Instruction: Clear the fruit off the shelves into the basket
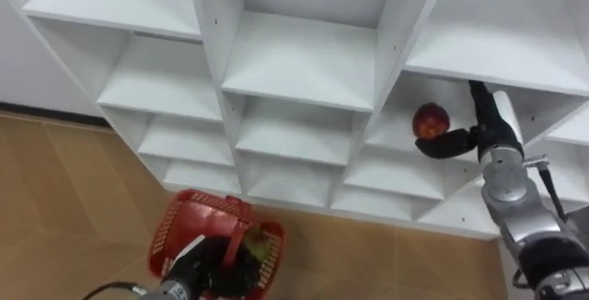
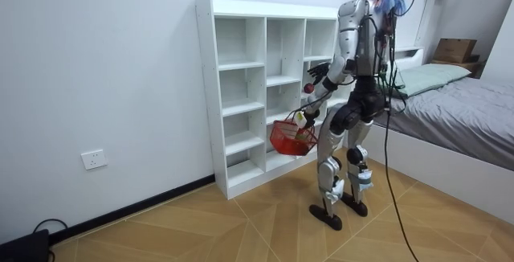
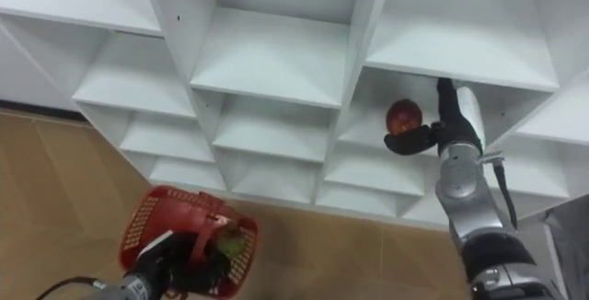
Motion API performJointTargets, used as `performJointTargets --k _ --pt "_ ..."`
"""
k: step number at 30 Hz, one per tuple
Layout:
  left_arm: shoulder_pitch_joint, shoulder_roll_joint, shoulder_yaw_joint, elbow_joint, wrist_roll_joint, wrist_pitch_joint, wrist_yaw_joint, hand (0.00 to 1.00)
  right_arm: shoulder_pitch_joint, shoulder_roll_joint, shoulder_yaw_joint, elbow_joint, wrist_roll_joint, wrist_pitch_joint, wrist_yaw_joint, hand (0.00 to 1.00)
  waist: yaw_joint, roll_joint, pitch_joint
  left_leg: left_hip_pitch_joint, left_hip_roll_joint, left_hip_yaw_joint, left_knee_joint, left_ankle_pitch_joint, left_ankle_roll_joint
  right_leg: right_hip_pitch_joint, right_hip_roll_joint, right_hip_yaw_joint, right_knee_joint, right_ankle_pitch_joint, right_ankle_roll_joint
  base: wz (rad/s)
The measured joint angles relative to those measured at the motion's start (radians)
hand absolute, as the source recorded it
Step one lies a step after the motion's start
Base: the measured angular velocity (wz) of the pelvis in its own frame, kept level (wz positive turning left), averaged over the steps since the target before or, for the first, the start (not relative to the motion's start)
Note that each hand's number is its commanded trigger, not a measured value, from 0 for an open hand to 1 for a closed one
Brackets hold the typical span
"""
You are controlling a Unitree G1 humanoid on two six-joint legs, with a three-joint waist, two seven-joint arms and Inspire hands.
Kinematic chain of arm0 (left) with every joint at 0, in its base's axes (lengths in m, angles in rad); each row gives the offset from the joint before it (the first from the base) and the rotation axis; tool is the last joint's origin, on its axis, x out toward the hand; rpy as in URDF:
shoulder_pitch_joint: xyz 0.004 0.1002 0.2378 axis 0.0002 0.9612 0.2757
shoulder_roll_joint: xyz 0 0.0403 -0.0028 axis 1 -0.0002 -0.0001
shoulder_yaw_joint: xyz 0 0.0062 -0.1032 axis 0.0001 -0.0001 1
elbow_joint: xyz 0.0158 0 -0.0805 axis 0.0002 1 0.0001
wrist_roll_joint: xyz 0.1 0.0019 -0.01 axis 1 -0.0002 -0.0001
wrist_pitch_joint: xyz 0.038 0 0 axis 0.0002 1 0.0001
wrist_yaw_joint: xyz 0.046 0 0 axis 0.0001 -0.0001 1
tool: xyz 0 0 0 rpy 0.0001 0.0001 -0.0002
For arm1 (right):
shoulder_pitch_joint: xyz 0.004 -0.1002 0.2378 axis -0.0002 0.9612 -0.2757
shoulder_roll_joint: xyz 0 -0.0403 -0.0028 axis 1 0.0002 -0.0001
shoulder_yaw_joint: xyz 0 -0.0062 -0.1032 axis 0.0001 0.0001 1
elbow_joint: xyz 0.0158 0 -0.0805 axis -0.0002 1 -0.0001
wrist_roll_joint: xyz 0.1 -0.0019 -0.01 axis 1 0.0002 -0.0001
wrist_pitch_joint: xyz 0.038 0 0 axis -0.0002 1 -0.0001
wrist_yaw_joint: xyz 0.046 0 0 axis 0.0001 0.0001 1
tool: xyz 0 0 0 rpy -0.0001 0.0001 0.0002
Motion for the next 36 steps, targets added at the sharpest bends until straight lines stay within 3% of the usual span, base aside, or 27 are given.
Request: performJointTargets --k 6,17,36 --pt "-0.038 -0.004 -0.037 0.023 0.000 0.000 0.001 1.00 -0.004 0.000 0.001 0.035 -0.011 -0.002 -0.042 0.00 0.019 0.002 0.0047 -0.063 0.001 -0.003 0.003 0.002 -0.002 -0.065 -0.005 0.000 0.013 0.002 -0.002 0.00" --pt "-0.084 -0.025 -0.038 0.075 0.002 0.030 0.003 1.00 -0.026 0.000 0.000 0.035 -0.028 0.018 -0.079 0.00 0.037 0.004 0.0077 -0.132 -0.003 0.015 -0.004 0.011 0.001 -0.162 -0.015 0.014 0.048 0.001 -0.002 -0.04" --pt "-0.083 -0.028 -0.060 0.076 0.001 0.038 0.024 1.00 -0.043 -0.006 -0.005 0.034 -0.028 0.023 -0.183 0.00 0.011 0.004 0.0082 -0.148 -0.006 0.017 -0.025 0.027 0.000 -0.185 -0.018 0.010 0.046 0.002 -0.004 0.00"
